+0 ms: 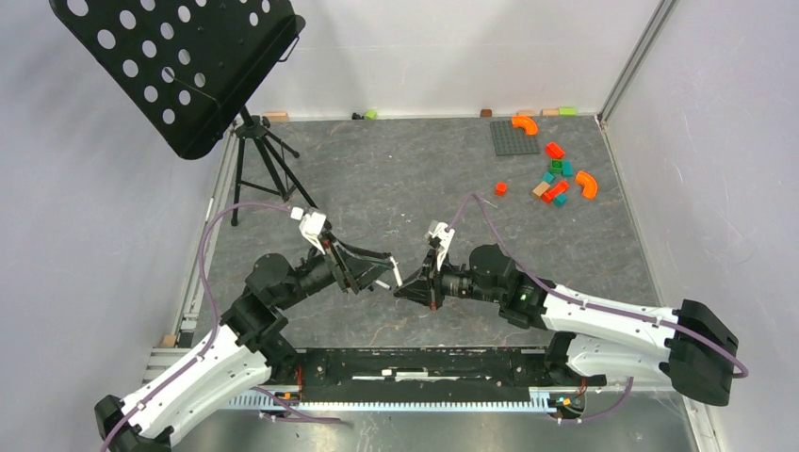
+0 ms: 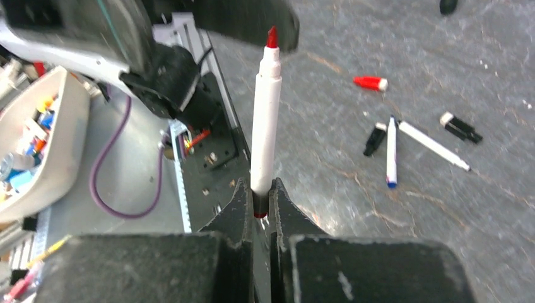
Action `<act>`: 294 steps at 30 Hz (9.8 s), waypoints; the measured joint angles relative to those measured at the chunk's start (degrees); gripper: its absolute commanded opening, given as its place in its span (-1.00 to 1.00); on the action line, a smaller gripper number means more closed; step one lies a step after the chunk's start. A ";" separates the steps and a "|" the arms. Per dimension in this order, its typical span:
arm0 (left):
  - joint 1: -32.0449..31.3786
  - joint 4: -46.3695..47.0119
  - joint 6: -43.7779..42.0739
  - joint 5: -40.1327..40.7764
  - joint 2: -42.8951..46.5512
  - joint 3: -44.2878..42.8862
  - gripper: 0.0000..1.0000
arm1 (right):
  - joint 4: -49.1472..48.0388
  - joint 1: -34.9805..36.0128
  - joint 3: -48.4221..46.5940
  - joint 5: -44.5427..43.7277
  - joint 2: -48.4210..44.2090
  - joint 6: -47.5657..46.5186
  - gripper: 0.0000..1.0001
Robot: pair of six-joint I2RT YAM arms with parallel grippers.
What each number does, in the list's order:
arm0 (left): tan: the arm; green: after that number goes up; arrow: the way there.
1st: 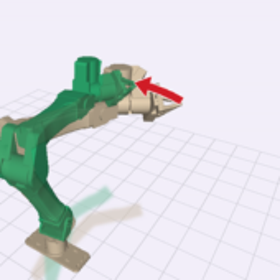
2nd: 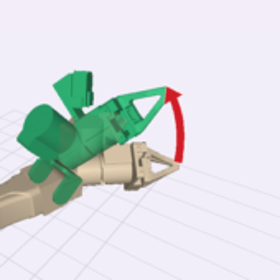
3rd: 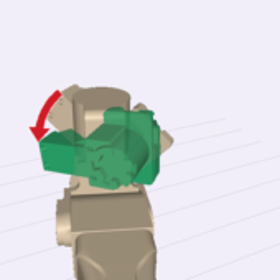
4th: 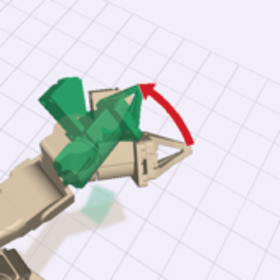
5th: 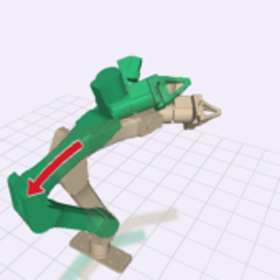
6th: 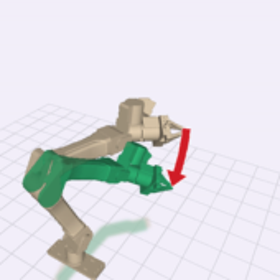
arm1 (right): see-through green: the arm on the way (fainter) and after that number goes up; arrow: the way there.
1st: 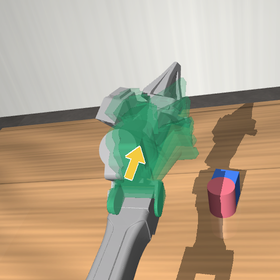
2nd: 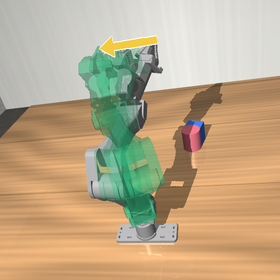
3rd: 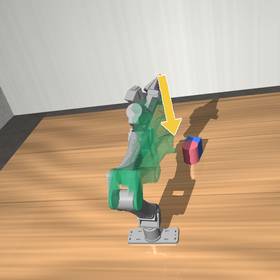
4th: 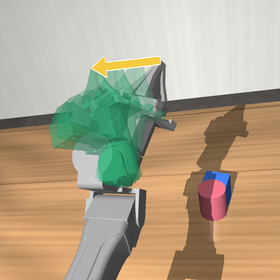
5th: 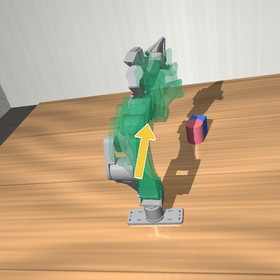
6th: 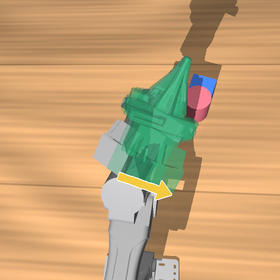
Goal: Insert the pens into the pen caps
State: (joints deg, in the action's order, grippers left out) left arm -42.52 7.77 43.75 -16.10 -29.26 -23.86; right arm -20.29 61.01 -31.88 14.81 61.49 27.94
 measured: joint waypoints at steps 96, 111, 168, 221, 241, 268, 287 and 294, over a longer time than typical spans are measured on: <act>-0.31 -6.93 2.78 4.04 -2.25 -1.60 0.63 | 7.56 -0.15 -1.46 -8.66 -6.23 -4.50 -1.00; -0.31 -45.18 3.56 38.64 -26.84 -14.14 0.67 | 18.29 -0.15 2.14 -23.50 -10.86 -5.57 -1.00; 9.84 -37.88 -7.67 30.03 -53.16 -18.14 0.18 | 19.43 -0.15 5.14 -20.85 -13.70 -5.49 -1.00; 8.66 -43.19 -2.05 38.53 -58.12 -23.26 -0.21 | 17.55 -0.15 7.58 -19.76 -13.07 -5.05 -1.00; 12.63 -35.89 -1.27 33.88 -56.52 -20.52 -0.30 | 17.59 -0.15 7.58 -19.30 -12.61 -5.09 -1.00; 12.81 -36.94 -1.29 31.52 -54.25 -18.91 -0.25 | 17.25 -0.15 7.56 -17.35 -9.90 -5.07 -1.00; 12.74 -39.36 -2.95 31.69 -57.35 -21.90 -0.95 | 17.20 -0.15 7.56 -17.40 -10.03 -5.07 -1.00; 12.76 -38.80 -3.02 31.50 -56.11 -21.16 -0.96 | 17.35 -0.15 7.56 -18.18 -10.45 -4.83 -1.00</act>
State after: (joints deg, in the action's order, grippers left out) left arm -29.76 -31.03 40.73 15.40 -85.36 -45.01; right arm -2.94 60.86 -24.32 -3.38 51.05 23.11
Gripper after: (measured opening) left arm 0.072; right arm 0.043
